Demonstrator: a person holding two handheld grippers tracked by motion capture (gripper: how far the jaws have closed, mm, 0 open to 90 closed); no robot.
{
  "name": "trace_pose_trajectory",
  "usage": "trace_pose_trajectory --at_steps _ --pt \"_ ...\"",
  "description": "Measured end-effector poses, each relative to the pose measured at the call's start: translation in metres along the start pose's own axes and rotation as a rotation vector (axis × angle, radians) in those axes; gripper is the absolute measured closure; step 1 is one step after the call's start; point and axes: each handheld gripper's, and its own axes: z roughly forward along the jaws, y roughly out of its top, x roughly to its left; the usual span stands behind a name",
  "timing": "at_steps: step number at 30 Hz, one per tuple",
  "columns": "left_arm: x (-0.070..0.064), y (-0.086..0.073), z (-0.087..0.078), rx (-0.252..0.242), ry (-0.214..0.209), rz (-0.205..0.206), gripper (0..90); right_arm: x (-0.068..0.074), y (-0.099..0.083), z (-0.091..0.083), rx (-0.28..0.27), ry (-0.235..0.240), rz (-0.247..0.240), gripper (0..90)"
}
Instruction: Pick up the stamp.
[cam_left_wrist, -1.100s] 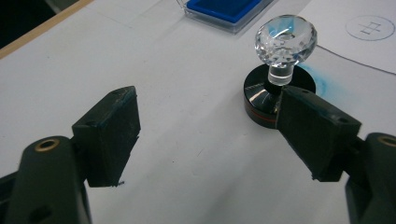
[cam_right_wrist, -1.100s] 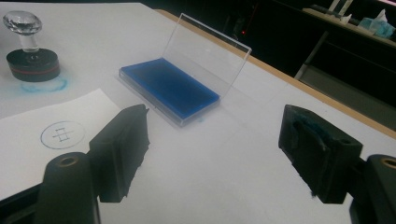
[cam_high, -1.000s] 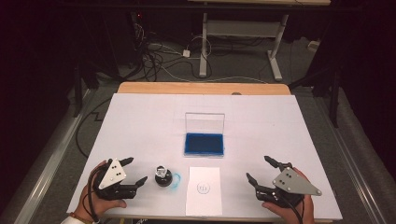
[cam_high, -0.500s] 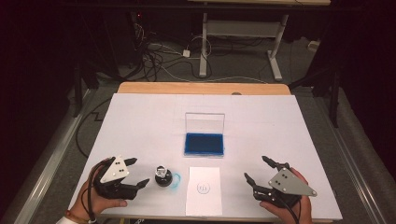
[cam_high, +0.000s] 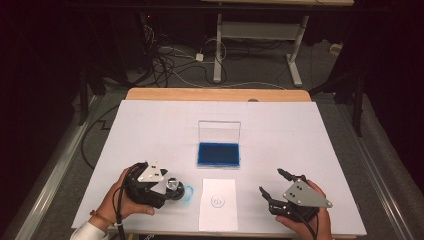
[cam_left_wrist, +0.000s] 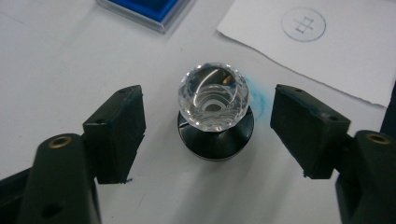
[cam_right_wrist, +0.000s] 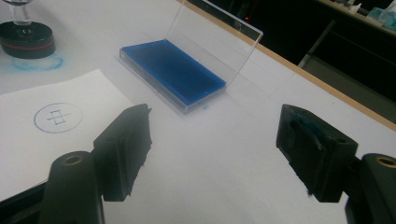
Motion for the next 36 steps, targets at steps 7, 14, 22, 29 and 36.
trace_pose_trajectory --at_steps 7,14,22,29,36 --pt "0.006 0.006 0.007 0.038 -0.016 0.002 36.5 0.001 -0.001 0.002 0.005 0.007 0.001 26.6" --pt "0.006 0.009 0.013 0.033 -0.041 0.02 47.0 0.001 -0.001 0.002 0.009 0.009 -0.008 26.8" --pt "0.005 0.009 0.014 0.036 -0.037 0.028 54.1 0.004 -0.001 0.003 0.014 0.016 -0.027 27.6" --pt "0.003 0.008 0.014 0.022 -0.026 0.029 54.5 0.004 -0.001 0.003 0.015 0.015 -0.031 27.8" --pt "0.002 0.007 0.013 0.02 -0.013 0.032 54.6 0.002 -0.001 0.004 0.024 0.003 -0.031 27.9"
